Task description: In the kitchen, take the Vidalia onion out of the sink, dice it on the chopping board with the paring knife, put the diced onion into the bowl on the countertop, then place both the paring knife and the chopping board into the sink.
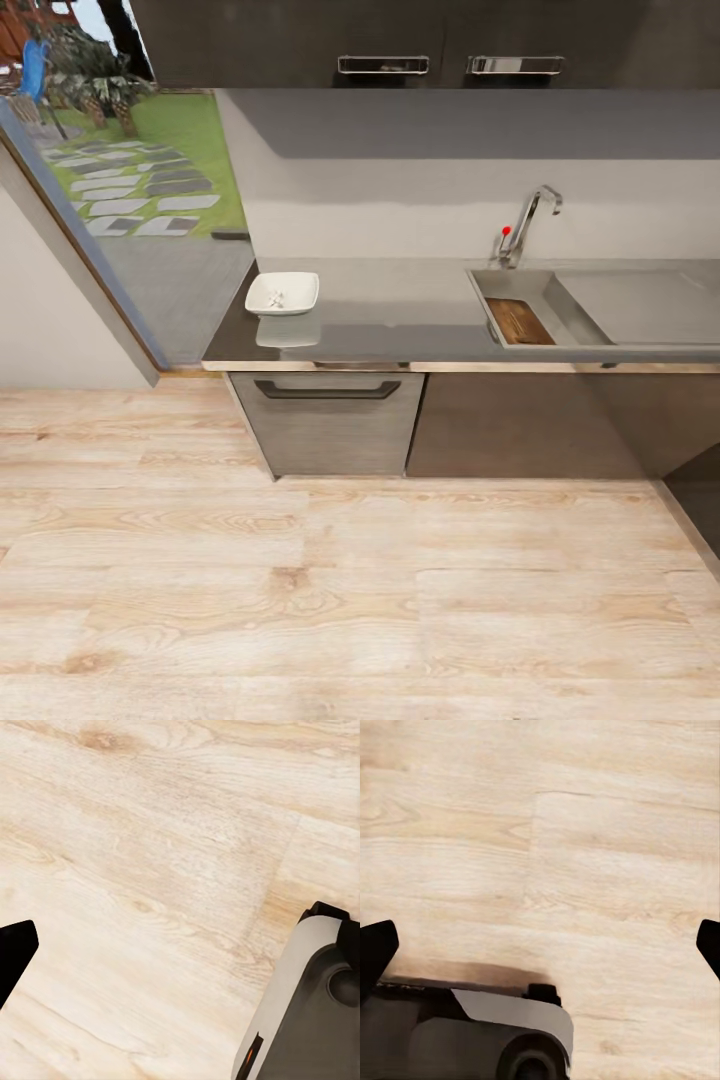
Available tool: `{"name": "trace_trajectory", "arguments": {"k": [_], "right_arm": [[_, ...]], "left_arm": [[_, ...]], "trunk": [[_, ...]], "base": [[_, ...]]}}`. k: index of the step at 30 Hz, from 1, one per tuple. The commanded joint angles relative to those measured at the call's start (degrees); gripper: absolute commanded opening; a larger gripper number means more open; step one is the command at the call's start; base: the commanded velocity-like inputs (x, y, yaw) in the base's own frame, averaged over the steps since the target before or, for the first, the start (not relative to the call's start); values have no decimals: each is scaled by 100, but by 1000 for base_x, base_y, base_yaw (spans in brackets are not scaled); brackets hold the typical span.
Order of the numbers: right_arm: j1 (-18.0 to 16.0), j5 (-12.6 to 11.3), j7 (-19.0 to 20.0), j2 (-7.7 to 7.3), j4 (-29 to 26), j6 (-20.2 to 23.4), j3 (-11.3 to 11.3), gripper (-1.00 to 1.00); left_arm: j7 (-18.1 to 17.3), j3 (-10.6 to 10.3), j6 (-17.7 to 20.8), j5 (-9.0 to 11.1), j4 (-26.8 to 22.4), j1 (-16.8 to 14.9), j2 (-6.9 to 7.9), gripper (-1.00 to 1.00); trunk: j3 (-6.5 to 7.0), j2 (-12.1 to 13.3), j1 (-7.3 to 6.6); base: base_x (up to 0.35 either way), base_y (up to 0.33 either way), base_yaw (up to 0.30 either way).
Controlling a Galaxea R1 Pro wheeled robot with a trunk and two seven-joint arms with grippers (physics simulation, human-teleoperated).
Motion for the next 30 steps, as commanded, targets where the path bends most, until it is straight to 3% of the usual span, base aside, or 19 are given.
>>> {"name": "trace_trajectory", "arguments": {"k": [1, 5, 8, 11, 17, 30], "right_arm": [[83, 205, -83, 69, -3, -127, -35, 100], [204, 445, -433, 168, -76, -102, -71, 100], [222, 464, -984, 279, -579, 502, -82, 100], [227, 462, -1173, 443, -1065, 1026, -68, 100], [229, 476, -754, 530, -1089, 542, -43, 100], [229, 460, -691, 525, -970, 458, -61, 100]], "left_arm": [[-9, 42, -40, -17, 22, -9, 0, 100], [-35, 42, -40, -45, 11, -9, -55, 100], [-42, 55, -40, -53, -145, -9, -90, 100], [-57, 39, -48, -67, -543, -9, -165, 100], [-74, -210, -90, -90, -780, -9, -308, 100], [-69, -255, -93, -74, -773, -9, -226, 100]], "trunk": [[-8, -10, 3], [-8, -10, 3], [-8, -10, 3], [-8, -10, 3], [-8, -10, 3], [-8, -10, 3]], "base": [[0, 0, 0], [0, 0, 0], [0, 0, 0], [0, 0, 0], [0, 0, 0], [0, 0, 0]]}}
